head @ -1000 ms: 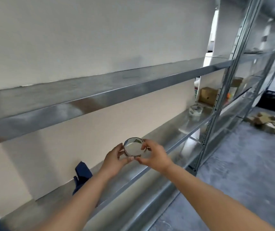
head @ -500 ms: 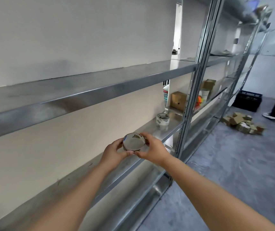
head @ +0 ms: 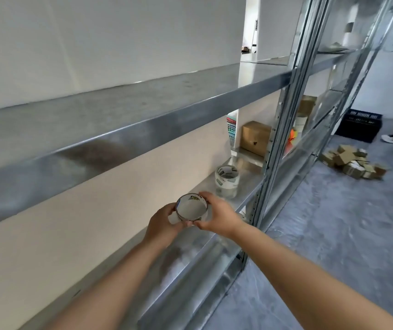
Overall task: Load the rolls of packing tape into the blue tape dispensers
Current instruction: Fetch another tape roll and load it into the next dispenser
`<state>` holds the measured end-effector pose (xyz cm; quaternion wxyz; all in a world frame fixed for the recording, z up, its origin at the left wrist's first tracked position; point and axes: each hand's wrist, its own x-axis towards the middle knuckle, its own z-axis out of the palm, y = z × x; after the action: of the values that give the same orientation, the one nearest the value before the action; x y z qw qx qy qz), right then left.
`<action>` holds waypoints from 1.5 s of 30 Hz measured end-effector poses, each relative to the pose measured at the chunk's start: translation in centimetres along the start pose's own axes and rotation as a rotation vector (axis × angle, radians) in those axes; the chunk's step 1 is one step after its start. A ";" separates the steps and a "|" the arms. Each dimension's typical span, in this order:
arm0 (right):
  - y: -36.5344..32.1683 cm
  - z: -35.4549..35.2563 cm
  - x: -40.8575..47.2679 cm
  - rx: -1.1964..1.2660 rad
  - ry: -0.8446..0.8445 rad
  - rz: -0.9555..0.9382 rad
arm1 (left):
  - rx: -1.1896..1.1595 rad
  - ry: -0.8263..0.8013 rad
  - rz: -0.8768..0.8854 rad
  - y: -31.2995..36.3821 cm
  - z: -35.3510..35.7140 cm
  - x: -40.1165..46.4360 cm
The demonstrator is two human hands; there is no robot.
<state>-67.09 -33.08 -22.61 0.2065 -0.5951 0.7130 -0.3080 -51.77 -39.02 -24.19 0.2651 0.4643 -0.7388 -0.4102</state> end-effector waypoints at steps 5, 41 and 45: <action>3.9 0.6 3.6 -0.005 -0.079 0.029 | 0.027 0.006 -0.059 -0.8 2.6 2.9; 21.7 -10.1 18.0 -0.103 -0.256 0.037 | 0.123 0.005 -0.218 5.2 15.8 17.4; 23.2 -10.0 19.0 0.008 -0.351 0.135 | 0.068 -0.021 -0.249 5.4 17.7 19.9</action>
<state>-94.35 -47.34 -29.92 0.3505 -0.5894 0.7032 -0.1878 -76.45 -49.36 -28.60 0.1885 0.5568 -0.6917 -0.4195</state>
